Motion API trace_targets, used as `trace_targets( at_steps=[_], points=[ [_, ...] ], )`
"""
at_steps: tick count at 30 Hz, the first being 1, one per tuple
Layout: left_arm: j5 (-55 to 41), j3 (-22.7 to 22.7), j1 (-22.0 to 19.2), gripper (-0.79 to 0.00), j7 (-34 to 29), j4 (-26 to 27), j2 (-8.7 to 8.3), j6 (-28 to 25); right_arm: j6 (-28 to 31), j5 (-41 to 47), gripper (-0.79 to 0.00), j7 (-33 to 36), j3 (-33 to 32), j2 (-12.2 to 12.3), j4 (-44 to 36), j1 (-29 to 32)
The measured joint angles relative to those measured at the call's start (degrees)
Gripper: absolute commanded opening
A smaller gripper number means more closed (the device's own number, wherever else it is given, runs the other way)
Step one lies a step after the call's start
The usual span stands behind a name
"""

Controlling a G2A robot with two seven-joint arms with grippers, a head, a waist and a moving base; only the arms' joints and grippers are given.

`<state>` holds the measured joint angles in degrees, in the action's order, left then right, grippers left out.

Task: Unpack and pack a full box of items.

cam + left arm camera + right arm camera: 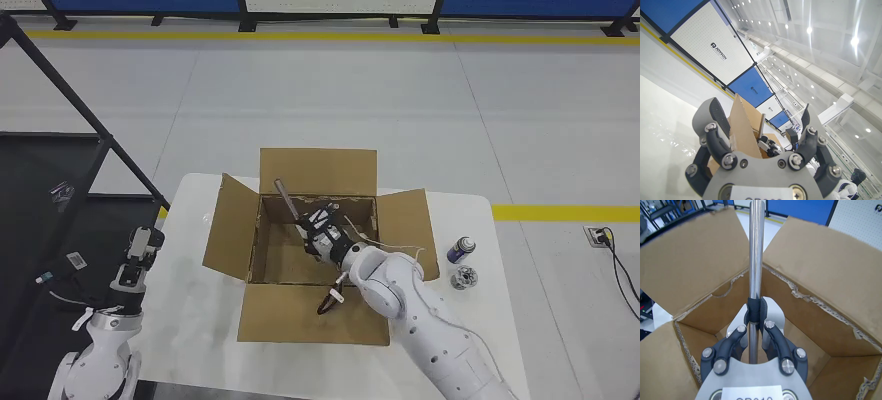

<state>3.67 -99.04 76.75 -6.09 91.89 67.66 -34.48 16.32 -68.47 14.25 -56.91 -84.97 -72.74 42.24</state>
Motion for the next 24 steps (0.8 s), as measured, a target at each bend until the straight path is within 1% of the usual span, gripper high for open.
trace_targets(
  at_steps=[3,7,10,13,16,19,22,24],
  points=[
    [0.4,0.6,-0.3,0.0,-0.5,0.2,0.04,0.0,-0.6,-1.9,-0.785,-2.9,-4.9,1.5,-8.4,5.9],
    [0.7,1.5,-0.7,0.0,-1.4,0.5,0.08,0.0,-0.5,-2.8,-0.785,-6.4,-13.3,3.6,-22.4,16.8],
    [1.1,2.2,-1.1,0.0,-2.1,0.6,0.11,0.1,-1.0,-2.1,-0.785,-9.4,-19.0,4.5,-31.5,24.7],
    [1.6,3.0,-1.5,0.0,-2.8,0.8,0.13,0.2,-2.7,-0.6,-0.785,-13.8,-24.2,5.1,-38.5,31.9],
    [2.1,3.6,-1.7,0.0,-3.1,1.0,0.16,0.2,-5.4,1.5,-0.785,-18.1,-28.9,5.3,-43.3,38.3],
    [2.4,4.0,-1.8,0.0,-3.4,1.1,0.18,0.3,-7.3,3.7,-0.785,-19.9,-33.6,5.5,-46.3,43.9],
    [2.5,4.2,-1.9,0.0,-3.6,1.1,0.18,0.4,-9.1,6.6,-0.785,-18.1,-38.2,5.7,-47.2,48.1],
    [2.5,4.4,-2.0,0.0,-3.8,1.1,0.18,0.4,-10.3,8.3,-0.785,-16.0,-40.5,5.8,-46.7,49.7]
  ],
)
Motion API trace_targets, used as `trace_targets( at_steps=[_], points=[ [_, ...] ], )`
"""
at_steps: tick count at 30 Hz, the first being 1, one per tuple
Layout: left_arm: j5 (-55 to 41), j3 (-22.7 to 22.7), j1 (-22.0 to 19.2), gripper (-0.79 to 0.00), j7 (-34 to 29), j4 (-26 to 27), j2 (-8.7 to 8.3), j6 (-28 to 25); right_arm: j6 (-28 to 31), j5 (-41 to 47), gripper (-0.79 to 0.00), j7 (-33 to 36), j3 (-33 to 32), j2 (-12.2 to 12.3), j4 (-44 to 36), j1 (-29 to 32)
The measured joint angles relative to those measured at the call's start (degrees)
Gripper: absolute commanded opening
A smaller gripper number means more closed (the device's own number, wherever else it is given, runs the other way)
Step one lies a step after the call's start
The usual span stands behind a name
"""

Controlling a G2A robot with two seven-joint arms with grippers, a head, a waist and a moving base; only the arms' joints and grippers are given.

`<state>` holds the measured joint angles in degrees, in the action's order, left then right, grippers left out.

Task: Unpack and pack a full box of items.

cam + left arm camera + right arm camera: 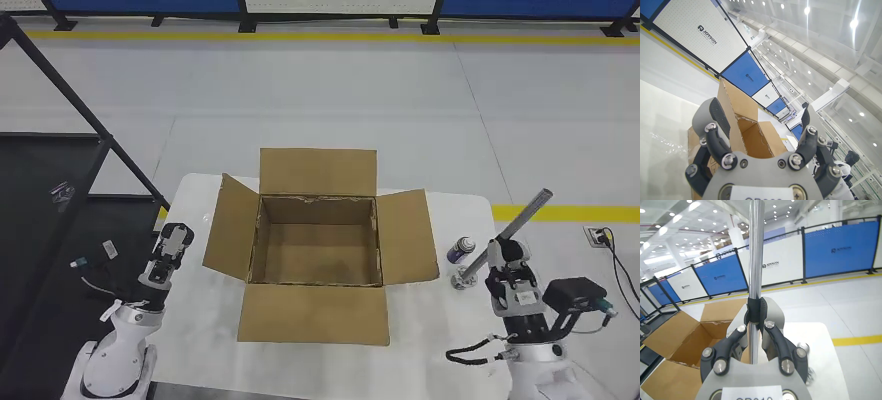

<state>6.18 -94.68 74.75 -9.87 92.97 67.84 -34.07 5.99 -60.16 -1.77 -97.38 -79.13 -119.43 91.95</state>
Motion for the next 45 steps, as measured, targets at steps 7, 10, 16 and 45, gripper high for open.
trace_targets(
  at_steps=[7,10,16,45],
  points=[
    [0.8,1.3,-1.1,0.0,-1.0,0.1,0.04,0.6,-0.1,8.9,-0.785,14.0,-5.4,0.8,9.1,-1.9],
    [1.2,1.7,-1.6,0.0,-1.2,0.2,0.05,0.8,-0.7,11.2,-0.785,21.7,-6.6,1.3,14.1,-5.2],
    [1.6,2.1,-2.2,0.0,-1.3,0.0,0.06,1.2,0.3,11.8,-0.785,33.4,-7.9,2.5,23.2,-11.7],
    [1.4,2.0,-2.5,0.0,0.1,-0.7,0.03,1.4,-6.6,2.0,-0.477,50.6,-2.7,5.2,34.7,-22.1]
  ],
)
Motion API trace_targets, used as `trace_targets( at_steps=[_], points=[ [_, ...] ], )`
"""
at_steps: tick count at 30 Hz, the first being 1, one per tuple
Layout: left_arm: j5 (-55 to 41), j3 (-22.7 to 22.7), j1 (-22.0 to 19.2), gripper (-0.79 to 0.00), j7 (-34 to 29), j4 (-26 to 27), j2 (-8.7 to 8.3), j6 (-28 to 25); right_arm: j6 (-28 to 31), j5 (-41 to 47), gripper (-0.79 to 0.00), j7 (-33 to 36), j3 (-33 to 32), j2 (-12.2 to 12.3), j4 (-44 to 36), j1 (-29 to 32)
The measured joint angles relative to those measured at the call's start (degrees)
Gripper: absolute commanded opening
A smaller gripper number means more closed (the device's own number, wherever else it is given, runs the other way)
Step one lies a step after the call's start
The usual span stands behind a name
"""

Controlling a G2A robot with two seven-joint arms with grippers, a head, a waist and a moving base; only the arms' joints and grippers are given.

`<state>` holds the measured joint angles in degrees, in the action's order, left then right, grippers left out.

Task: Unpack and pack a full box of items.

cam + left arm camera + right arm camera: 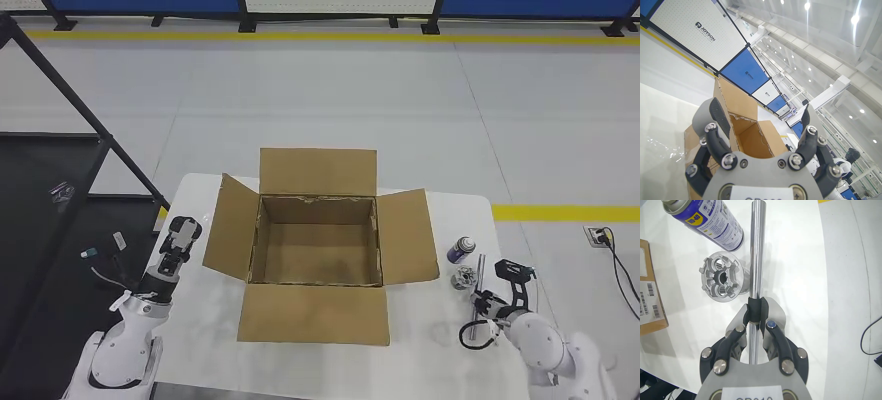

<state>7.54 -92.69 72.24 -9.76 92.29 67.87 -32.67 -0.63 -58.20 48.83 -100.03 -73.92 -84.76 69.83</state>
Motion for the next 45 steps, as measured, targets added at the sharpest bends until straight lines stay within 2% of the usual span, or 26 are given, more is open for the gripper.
trace_targets(
  at_steps=[8,10,12,14,15,16,18,22,30,35,41,45],
  points=[
    [0.1,0.1,-0.1,0.0,0.1,0.0,0.01,0.1,-0.9,0.4,-0.471,-0.8,0.1,0.4,0.8,-0.3],
    [0.1,0.2,-0.1,0.0,0.1,0.0,0.01,0.1,-1.8,0.9,-0.459,-2.5,-0.4,0.5,-0.6,0.7],
    [0.2,0.2,-0.1,0.0,0.2,0.0,0.01,0.1,-2.9,1.5,-0.48,-4.7,-1.1,0.5,-3.1,2.1],
    [0.3,0.2,-0.1,0.0,0.3,0.0,0.01,0.0,-3.9,2.7,-0.413,-7.9,-2.0,0.4,-7.3,4.5],
    [0.4,0.2,-0.1,0.0,0.3,0.0,0.01,0.0,-4.4,3.4,-0.114,-9.6,-2.4,0.3,-9.4,5.7],
    [0.5,0.3,-0.1,0.0,0.3,0.1,0.01,0.0,-5.0,4.4,0.0,-12.0,-3.0,0.2,-12.4,7.4],
    [0.5,0.3,-0.1,0.0,0.3,0.1,0.02,0.0,-5.0,6.5,0.0,-16.4,-3.6,0.0,-16.8,9.9],
    [0.6,0.4,0.1,0.0,0.5,0.3,0.03,0.0,2.8,11.1,0.0,-25.3,-3.7,-0.3,-23.2,13.4],
    [0.9,-1.3,1.1,0.0,1.6,0.0,-0.1,-0.3,1.2,10.6,0.0,-23.9,-3.3,-0.2,-22.7,13.2],
    [3.7,-4.1,3.1,0.0,-0.9,-1.4,-0.7,-4.3,1.3,9.6,0.0,-22.4,-0.1,-0.1,-21.2,10.1],
    [13.9,-10.5,7.6,0.0,-5.7,-3.4,-2.17,-11.9,2.0,13.7,0.0,-24.1,0.1,-0.1,-19.4,7.4],
    [28.9,-13.6,10.1,0.0,-4.7,-2.7,-2.82,-14.6,4.2,18.8,0.0,-27.6,-1.5,-0.1,-19.7,8.4]
  ],
)
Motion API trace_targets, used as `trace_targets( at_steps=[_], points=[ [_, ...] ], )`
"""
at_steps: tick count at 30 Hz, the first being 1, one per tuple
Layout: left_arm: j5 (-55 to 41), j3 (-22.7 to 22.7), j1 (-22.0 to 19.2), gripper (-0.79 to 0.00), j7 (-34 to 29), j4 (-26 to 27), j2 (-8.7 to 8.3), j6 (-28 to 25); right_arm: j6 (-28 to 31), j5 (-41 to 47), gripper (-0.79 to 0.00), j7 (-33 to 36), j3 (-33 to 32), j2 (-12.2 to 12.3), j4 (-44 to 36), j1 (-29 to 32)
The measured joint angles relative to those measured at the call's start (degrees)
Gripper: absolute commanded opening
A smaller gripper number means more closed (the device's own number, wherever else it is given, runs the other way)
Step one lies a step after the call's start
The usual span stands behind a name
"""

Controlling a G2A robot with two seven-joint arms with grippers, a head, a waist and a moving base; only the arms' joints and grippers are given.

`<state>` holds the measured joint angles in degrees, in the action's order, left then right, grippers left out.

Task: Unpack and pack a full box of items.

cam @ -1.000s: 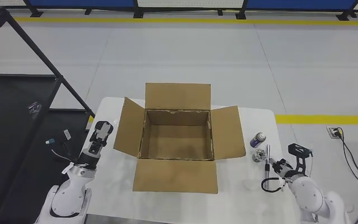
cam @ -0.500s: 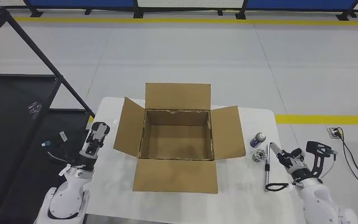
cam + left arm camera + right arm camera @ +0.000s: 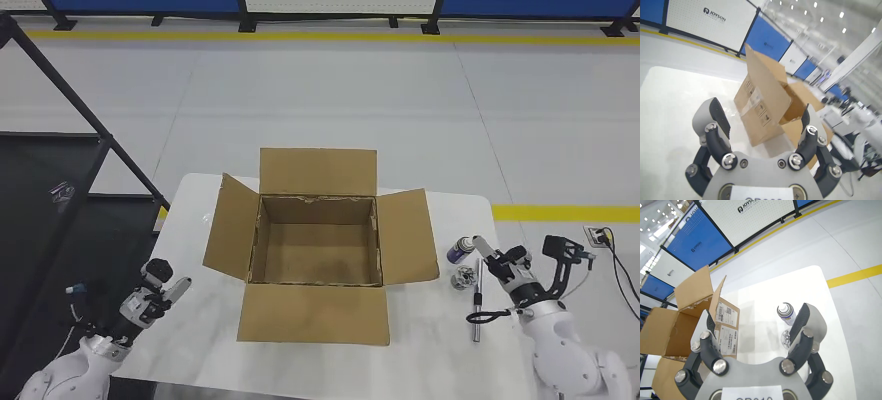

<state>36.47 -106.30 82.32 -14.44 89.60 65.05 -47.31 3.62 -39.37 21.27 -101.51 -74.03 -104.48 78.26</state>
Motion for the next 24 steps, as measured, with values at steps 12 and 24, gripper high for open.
trace_targets(
  at_steps=[12,24],
  points=[
    [6.0,0.7,0.6,0.0,1.3,1.8,-0.06,-0.3,0.2,0.4,0.0,-0.2,-0.2,0.0,-0.1,0.1],
    [45.0,9.1,-1.9,0.0,20.0,-1.9,-0.39,1.8,0.2,0.4,0.0,-0.2,-0.2,0.0,-0.1,0.1]
  ],
)
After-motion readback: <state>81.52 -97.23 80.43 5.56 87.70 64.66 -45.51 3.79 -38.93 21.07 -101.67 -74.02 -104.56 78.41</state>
